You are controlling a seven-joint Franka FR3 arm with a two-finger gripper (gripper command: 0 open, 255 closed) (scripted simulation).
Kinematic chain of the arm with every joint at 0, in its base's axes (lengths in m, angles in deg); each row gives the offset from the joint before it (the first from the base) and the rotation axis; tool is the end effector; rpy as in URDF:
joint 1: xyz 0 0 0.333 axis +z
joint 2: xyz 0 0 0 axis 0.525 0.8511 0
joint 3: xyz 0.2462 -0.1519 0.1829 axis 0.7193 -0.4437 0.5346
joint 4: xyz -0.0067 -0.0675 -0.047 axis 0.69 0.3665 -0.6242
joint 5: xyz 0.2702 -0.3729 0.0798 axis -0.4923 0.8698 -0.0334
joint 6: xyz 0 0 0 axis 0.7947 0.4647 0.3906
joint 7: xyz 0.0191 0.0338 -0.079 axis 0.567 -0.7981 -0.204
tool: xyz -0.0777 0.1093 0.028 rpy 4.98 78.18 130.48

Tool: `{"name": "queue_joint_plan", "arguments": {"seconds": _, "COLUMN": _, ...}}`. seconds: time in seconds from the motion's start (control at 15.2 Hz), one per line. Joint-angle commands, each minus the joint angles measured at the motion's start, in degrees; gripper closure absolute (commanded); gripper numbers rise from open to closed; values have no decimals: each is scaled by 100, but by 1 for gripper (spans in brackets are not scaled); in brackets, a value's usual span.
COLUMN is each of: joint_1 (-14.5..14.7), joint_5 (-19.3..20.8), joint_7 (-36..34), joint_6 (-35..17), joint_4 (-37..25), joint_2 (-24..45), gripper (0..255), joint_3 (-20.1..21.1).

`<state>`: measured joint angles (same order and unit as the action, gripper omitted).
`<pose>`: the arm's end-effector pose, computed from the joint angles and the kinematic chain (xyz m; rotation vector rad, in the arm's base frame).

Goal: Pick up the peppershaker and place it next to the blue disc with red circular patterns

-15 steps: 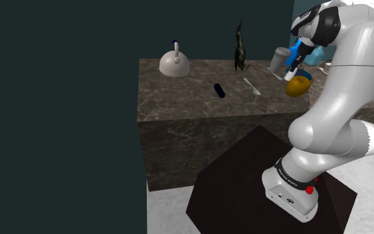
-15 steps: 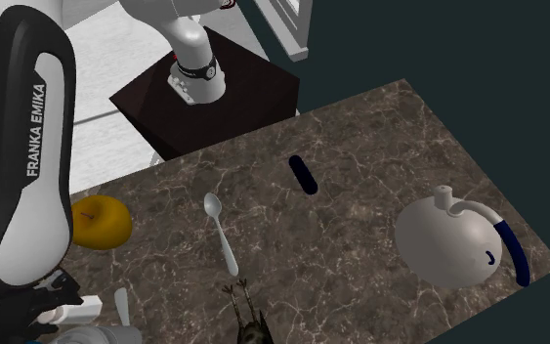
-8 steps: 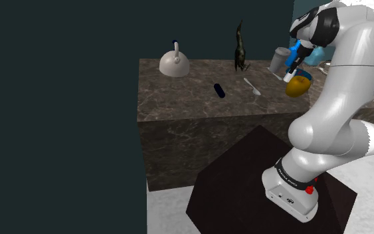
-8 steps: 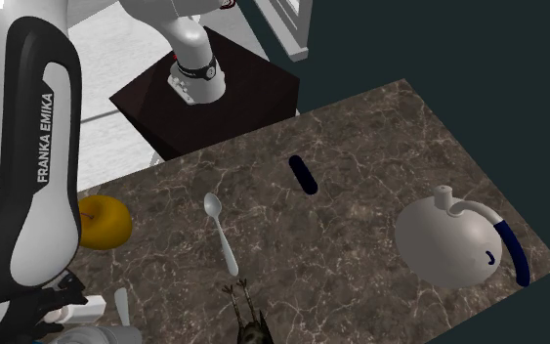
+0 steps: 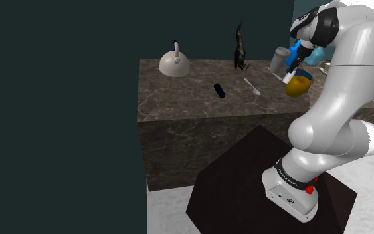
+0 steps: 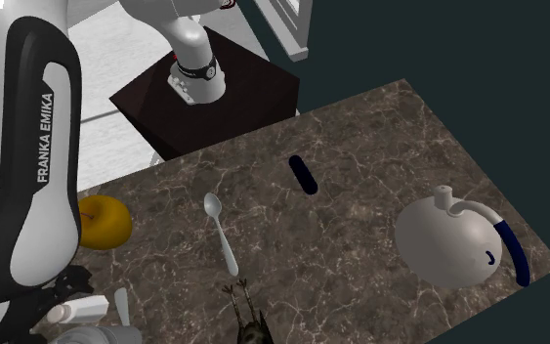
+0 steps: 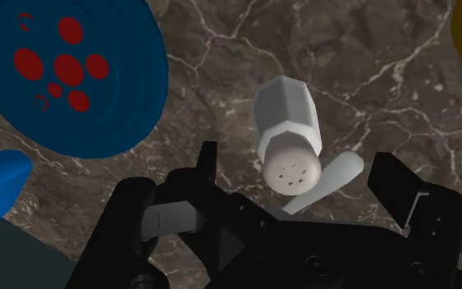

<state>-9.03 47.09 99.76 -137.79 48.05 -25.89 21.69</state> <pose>0.3668 -0.6937 0.3187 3.0394 0.1412 0.0364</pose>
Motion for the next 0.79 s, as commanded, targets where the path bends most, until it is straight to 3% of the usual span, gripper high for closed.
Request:
{"name": "queue_joint_plan", "arguments": {"seconds": 0.0, "joint_1": 22, "joint_5": 47, "joint_7": -27, "joint_6": 137, "joint_4": -46, "joint_2": -97, "gripper": 0, "joint_3": -29}}
{"name": "queue_joint_plan", "arguments": {"seconds": 0.2, "joint_1": 70, "joint_5": 168, "joint_7": -100, "joint_6": 537, "joint_4": -223, "joint_2": -338, "gripper": 0, "joint_3": -100}}
{"name": "queue_joint_plan", "arguments": {"seconds": 0.73, "joint_1": 70, "joint_5": 168, "joint_7": -100, "joint_6": 537, "joint_4": -223, "joint_2": -338, "gripper": 0, "joint_3": -99}}
